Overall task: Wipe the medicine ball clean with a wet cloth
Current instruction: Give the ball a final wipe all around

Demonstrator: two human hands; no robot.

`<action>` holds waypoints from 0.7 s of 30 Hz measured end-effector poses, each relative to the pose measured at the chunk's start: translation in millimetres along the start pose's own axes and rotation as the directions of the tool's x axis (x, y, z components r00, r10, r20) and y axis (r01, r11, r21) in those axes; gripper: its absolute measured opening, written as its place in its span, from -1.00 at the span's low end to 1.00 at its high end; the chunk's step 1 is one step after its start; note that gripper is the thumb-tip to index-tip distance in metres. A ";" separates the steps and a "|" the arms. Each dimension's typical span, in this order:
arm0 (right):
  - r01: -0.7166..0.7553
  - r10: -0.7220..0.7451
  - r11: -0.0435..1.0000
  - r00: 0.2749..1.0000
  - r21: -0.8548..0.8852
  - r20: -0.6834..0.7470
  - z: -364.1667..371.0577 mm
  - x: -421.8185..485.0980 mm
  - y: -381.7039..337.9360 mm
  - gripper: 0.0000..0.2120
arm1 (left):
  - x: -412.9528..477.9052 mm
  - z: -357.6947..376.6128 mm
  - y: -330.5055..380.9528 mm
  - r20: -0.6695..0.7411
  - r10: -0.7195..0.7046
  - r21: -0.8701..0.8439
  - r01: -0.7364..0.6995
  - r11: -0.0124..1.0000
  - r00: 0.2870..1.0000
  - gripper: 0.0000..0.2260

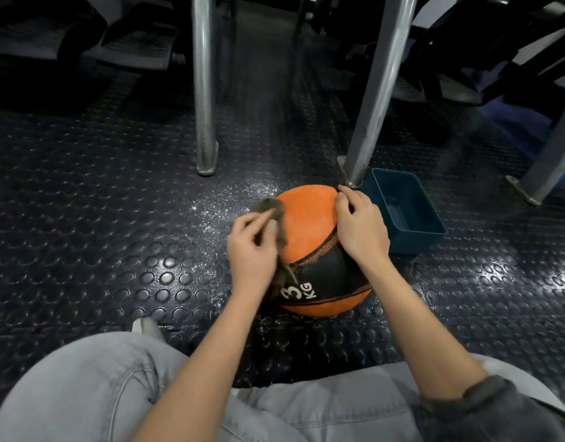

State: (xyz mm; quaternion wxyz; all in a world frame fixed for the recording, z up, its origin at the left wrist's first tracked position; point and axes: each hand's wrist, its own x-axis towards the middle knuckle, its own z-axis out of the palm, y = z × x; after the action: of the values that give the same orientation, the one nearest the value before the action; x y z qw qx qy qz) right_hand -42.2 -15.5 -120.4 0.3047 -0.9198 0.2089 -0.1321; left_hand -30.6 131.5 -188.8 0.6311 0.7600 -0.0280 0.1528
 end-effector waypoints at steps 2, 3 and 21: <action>-0.009 0.009 1.000 1.000 0.006 -0.010 0.4 -1.1 0.9 -0.59 | 8.6 -4.3 -10.6 -0.015 -0.297 -0.109 0.294 0.950 0.955 -0.77; -0.011 0.011 1.000 1.000 0.013 -0.017 -0.2 -1.9 2.3 -0.58 | 7.9 -3.7 -12.8 -0.018 -0.345 -0.135 0.340 0.931 0.938 -0.77; 0.010 -0.010 1.000 0.999 0.010 -0.046 -1.2 -9.5 8.7 -0.59 | 5.1 -6.0 -16.4 0.034 -0.434 -0.162 0.434 0.886 0.900 -0.77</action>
State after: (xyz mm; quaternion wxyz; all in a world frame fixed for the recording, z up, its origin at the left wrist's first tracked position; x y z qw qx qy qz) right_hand -53.7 -18.0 -125.9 0.3039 -0.9160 0.2105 -0.1559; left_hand -23.1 141.3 -202.0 0.7103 0.6916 0.1308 0.0063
